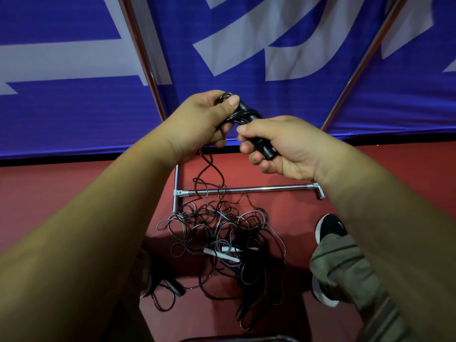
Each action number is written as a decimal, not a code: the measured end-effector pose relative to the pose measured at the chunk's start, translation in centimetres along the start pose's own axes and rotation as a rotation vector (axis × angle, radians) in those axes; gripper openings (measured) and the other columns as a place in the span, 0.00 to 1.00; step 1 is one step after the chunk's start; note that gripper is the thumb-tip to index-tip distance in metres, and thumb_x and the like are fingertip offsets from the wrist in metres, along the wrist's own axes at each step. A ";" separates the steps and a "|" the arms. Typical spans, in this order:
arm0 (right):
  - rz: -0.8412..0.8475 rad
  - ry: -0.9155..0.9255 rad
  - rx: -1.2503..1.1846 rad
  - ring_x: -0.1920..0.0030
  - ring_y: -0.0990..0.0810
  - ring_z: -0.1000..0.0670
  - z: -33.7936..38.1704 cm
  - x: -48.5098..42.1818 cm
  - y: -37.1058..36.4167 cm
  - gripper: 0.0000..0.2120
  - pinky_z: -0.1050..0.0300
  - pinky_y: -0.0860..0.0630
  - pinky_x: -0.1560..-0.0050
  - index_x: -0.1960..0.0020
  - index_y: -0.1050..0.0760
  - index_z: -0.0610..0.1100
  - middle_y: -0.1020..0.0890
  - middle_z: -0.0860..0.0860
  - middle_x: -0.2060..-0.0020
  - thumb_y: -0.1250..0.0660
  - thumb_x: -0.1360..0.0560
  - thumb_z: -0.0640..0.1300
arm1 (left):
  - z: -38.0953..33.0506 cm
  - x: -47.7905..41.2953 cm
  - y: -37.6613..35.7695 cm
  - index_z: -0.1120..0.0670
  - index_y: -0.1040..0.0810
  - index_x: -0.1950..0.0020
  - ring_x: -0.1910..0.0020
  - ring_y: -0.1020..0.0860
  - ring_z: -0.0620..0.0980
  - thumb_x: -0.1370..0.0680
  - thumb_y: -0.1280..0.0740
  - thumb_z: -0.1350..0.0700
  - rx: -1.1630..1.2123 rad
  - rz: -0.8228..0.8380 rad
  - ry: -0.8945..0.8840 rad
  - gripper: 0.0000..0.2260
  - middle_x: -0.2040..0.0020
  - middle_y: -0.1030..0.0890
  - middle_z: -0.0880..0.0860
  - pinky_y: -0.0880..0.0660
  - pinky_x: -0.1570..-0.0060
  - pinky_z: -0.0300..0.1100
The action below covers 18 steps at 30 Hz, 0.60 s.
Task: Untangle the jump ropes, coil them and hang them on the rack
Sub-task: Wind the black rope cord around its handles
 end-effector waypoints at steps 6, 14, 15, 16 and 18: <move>-0.042 0.065 -0.043 0.72 0.37 0.55 0.7 -0.6 0.4 0.06 0.63 0.39 0.77 0.44 0.26 0.43 0.24 0.49 0.66 0.30 0.18 0.42 | -0.5 0.1 0.5 0.58 0.22 0.38 0.69 0.30 0.50 0.13 0.38 0.47 -0.139 -0.085 0.001 0.16 0.66 0.25 0.51 0.26 0.66 0.44; -0.181 0.131 0.129 0.72 0.38 0.54 0.7 -2.1 2.4 0.09 0.61 0.43 0.76 0.42 0.21 0.34 0.26 0.46 0.63 0.34 0.20 0.37 | -0.3 1.2 0.0 0.48 0.17 0.50 0.64 0.27 0.48 0.12 0.41 0.45 -0.612 0.168 0.080 0.16 0.61 0.17 0.50 0.28 0.55 0.49; -0.184 0.125 0.147 0.72 0.37 0.54 0.4 -2.2 2.5 0.12 0.61 0.43 0.76 0.41 0.22 0.31 0.26 0.46 0.62 0.34 0.20 0.37 | -0.5 1.4 0.1 0.44 0.16 0.48 0.63 0.25 0.47 0.13 0.39 0.46 -0.664 0.215 0.065 0.13 0.59 0.16 0.48 0.26 0.55 0.48; -0.187 0.119 0.159 0.72 0.37 0.54 0.2 -2.4 2.5 0.13 0.61 0.43 0.76 0.41 0.22 0.29 0.26 0.45 0.62 0.34 0.21 0.37 | -0.6 1.7 0.1 0.40 0.16 0.48 0.62 0.24 0.45 0.13 0.38 0.48 -0.688 0.266 0.063 0.11 0.58 0.15 0.46 0.25 0.53 0.46; -0.185 0.110 0.162 0.72 0.37 0.54 -0.1 -2.5 2.4 0.09 0.62 0.42 0.76 0.43 0.23 0.33 0.26 0.44 0.61 0.34 0.21 0.36 | -0.4 2.3 -0.1 0.35 0.16 0.52 0.60 0.21 0.45 0.13 0.36 0.51 -0.650 0.352 0.085 0.14 0.57 0.14 0.46 0.23 0.50 0.46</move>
Point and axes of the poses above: each hand's wrist, its own x-axis away from the middle knuckle, its own y-axis out of the back of the hand, z = x × y, the point moved 9 cm from there along -x, towards the middle knuckle
